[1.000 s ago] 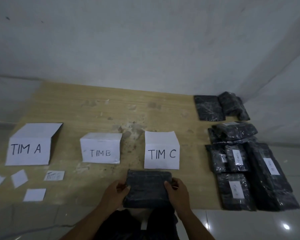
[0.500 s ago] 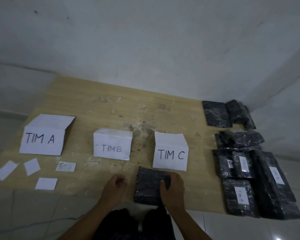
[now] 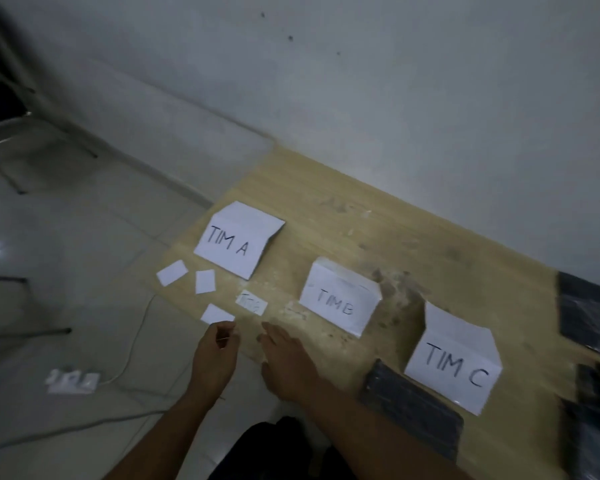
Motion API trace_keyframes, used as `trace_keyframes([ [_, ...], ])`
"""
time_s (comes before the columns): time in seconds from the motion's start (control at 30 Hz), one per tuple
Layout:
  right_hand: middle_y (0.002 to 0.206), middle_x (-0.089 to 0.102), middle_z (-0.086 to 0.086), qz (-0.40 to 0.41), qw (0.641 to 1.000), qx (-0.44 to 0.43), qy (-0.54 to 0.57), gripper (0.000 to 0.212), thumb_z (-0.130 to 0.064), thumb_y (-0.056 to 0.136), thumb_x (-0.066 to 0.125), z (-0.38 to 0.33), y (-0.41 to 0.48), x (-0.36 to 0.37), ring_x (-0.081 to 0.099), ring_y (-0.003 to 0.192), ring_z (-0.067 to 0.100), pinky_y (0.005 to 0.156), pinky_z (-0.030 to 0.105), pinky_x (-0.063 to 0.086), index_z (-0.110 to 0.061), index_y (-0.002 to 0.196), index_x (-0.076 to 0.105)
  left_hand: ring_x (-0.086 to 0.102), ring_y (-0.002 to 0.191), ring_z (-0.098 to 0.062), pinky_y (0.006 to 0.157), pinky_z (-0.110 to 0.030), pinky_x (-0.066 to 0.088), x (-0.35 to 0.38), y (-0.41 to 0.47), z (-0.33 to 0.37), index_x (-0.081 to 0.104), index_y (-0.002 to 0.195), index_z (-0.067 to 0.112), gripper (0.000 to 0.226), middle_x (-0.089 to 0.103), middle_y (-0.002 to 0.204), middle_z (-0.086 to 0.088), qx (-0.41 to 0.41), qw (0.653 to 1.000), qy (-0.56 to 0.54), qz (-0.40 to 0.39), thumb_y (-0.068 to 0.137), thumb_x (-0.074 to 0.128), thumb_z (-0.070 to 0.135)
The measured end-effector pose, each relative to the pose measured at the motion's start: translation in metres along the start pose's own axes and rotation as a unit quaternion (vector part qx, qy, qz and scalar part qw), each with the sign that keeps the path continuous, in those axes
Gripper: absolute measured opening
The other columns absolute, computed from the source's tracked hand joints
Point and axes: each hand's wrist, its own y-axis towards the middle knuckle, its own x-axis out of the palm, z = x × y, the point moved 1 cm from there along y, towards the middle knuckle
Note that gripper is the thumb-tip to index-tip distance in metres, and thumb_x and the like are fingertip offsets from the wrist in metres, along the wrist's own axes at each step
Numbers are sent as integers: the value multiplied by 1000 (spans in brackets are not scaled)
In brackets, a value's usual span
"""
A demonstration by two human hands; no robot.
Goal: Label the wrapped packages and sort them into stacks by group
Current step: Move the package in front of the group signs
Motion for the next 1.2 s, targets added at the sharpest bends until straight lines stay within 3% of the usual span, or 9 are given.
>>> trace_keyframes([
  [0.1,161,-3,9,-31,998,-7,-46,67,-9,90,50,-16,40,1,3,148,27,114,49,20,-8,150,19,61,91,-17,83,-46,54,-21,4,-8,59,105,17,12,62,96,3,-5,1000,-6,25,94,56,21],
  [0.2,160,0,15,-41,994,13,-99,73,-12,90,53,-19,65,1,4,147,33,114,53,19,-5,150,12,61,90,-14,83,-45,55,-30,3,-16,60,103,17,10,63,95,5,-9,999,-15,38,94,57,20],
  [0.37,134,43,15,2,985,41,-166,52,-11,86,56,-9,72,3,37,125,32,101,45,33,-6,134,36,62,90,-15,83,-44,54,-34,1,-25,61,95,23,6,65,94,1,-21,998,-39,46,93,58,18],
  [0.57,126,48,18,12,986,48,-161,31,-7,90,51,8,58,5,46,114,34,92,45,41,-6,121,53,61,93,-14,83,-42,54,-25,1,-27,59,93,28,6,65,97,2,-35,998,-40,20,93,58,22],
  [0.73,122,52,15,32,986,75,-146,33,-10,88,55,16,47,7,50,109,33,89,44,45,-7,120,52,61,93,-12,81,-38,53,-14,2,-18,60,97,24,4,65,97,4,-34,999,-24,-11,94,57,24],
  [0.83,108,58,13,40,980,60,-185,31,-8,77,64,21,39,10,57,102,34,80,45,48,-8,108,60,61,94,-13,82,-36,53,-9,2,-16,60,105,20,12,64,100,4,-26,999,-11,-29,95,56,24],
  [0.93,123,51,12,32,988,77,-131,37,-12,86,54,23,35,8,47,114,33,89,45,41,-10,123,53,62,93,-15,80,-35,52,-7,1,-13,60,106,17,14,65,100,1,-20,999,-6,-40,94,57,22],
  [1.03,133,42,7,18,990,133,-46,49,-37,91,45,22,42,5,36,123,30,100,45,33,-17,135,43,62,90,-15,76,-32,52,-8,-1,-12,61,105,17,12,66,98,1,-10,999,4,-42,94,57,22],
  [1.2,127,47,9,42,977,208,11,46,-39,85,59,14,57,4,38,121,30,95,40,38,-21,125,46,62,90,-10,78,-35,54,-15,-3,-16,61,105,18,13,66,98,3,-8,999,10,-35,94,57,24],
])
